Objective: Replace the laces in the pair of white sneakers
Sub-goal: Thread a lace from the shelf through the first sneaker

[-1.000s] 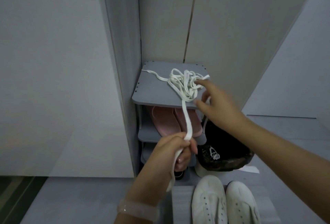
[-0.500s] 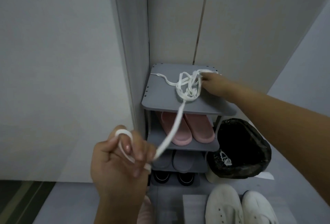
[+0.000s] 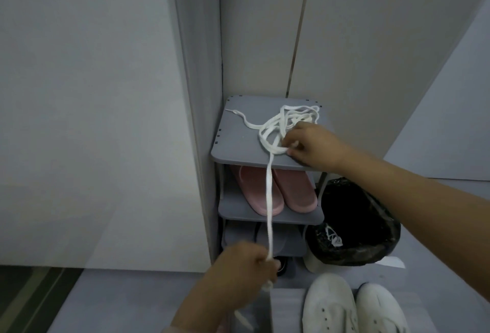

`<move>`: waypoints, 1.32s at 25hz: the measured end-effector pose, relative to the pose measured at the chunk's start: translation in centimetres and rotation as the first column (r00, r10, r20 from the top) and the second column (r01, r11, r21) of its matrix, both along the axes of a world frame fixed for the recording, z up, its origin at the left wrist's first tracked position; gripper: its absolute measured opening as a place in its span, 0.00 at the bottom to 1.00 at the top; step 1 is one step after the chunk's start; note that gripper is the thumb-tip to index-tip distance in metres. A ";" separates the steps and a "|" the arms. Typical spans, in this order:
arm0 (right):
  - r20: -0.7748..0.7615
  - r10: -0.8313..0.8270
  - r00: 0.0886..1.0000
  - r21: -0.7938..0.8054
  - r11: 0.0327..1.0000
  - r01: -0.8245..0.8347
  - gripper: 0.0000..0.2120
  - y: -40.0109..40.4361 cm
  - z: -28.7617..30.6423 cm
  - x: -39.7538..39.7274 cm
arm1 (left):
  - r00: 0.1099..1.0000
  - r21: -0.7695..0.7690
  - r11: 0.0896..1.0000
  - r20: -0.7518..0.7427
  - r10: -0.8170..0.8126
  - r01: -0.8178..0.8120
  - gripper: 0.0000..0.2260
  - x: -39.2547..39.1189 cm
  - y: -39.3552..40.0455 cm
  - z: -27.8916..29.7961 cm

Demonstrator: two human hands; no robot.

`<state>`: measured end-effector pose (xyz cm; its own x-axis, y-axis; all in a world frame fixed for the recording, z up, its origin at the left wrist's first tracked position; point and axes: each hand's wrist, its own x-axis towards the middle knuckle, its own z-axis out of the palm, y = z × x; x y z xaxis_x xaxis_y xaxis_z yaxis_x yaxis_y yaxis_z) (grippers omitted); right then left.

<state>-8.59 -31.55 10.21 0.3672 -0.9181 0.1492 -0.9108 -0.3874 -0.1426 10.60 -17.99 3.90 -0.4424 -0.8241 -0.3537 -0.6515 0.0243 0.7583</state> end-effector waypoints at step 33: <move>0.459 0.123 0.880 0.519 0.766 -0.378 0.08 17.8 -1.2 0.8 | 0.422 0.475 0.804 -0.686 0.593 -0.358 0.18 -4.3 0.7 2.5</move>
<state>-7.77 -13.73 8.98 0.6270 -0.7527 -0.2010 -0.6143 -0.3190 -0.7217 6.33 -17.29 6.42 -0.1860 -0.9408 -0.2832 0.3479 -0.3326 0.8765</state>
